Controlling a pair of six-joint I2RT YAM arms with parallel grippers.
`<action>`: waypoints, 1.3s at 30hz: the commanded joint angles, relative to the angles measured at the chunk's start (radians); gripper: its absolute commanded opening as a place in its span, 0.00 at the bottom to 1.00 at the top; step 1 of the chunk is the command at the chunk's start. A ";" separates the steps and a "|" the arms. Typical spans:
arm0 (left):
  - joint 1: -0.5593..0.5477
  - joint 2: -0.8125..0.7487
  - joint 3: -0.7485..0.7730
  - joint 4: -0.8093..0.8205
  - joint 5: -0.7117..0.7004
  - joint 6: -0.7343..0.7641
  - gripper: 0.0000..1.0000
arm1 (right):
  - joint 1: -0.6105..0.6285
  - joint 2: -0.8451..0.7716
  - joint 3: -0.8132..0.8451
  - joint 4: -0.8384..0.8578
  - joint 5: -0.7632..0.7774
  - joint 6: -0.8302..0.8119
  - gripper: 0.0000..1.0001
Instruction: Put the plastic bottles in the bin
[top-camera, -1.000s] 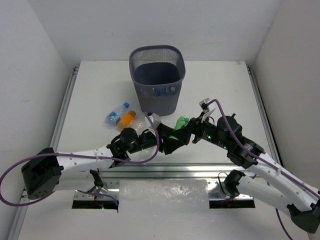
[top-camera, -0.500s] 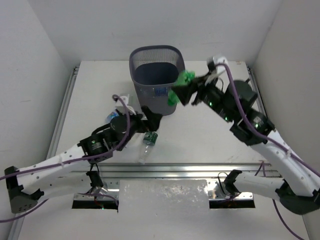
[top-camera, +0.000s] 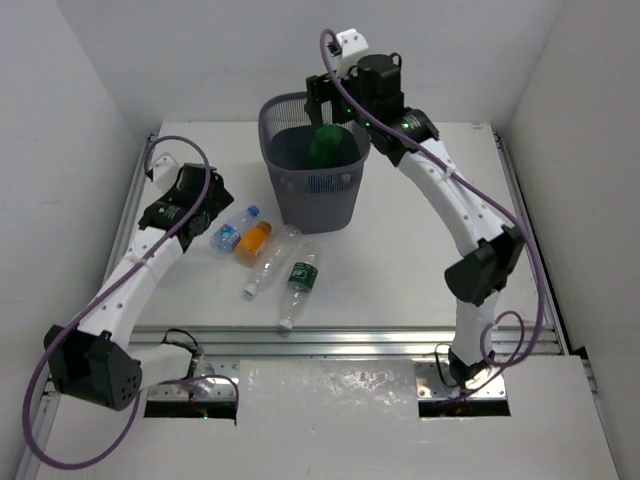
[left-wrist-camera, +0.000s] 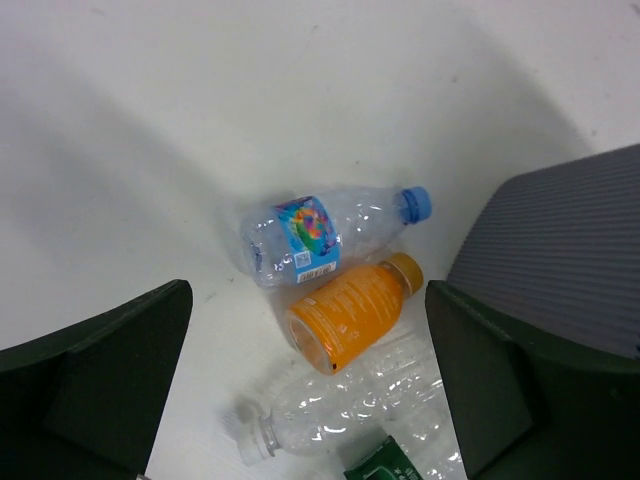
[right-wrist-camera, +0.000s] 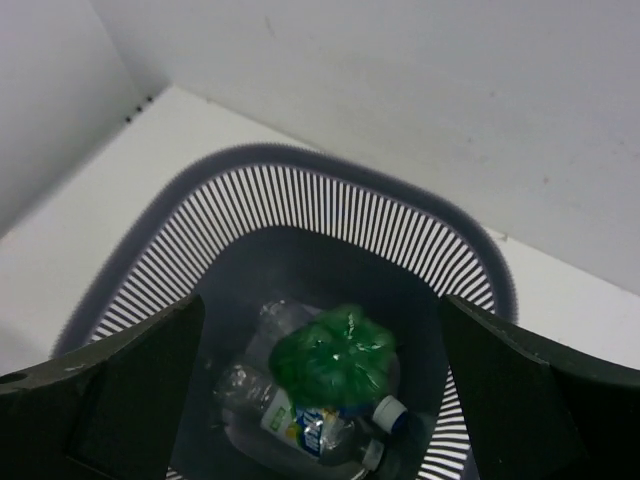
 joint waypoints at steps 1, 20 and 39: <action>0.027 0.046 0.070 -0.086 0.043 -0.134 1.00 | 0.011 -0.039 0.153 -0.089 0.013 -0.046 0.99; 0.033 0.350 0.173 0.190 0.188 0.693 1.00 | 0.008 -0.656 -0.758 0.065 -0.144 0.002 0.99; 0.181 0.574 0.197 0.141 0.646 0.858 0.97 | 0.006 -0.833 -0.979 0.159 -0.277 0.072 0.99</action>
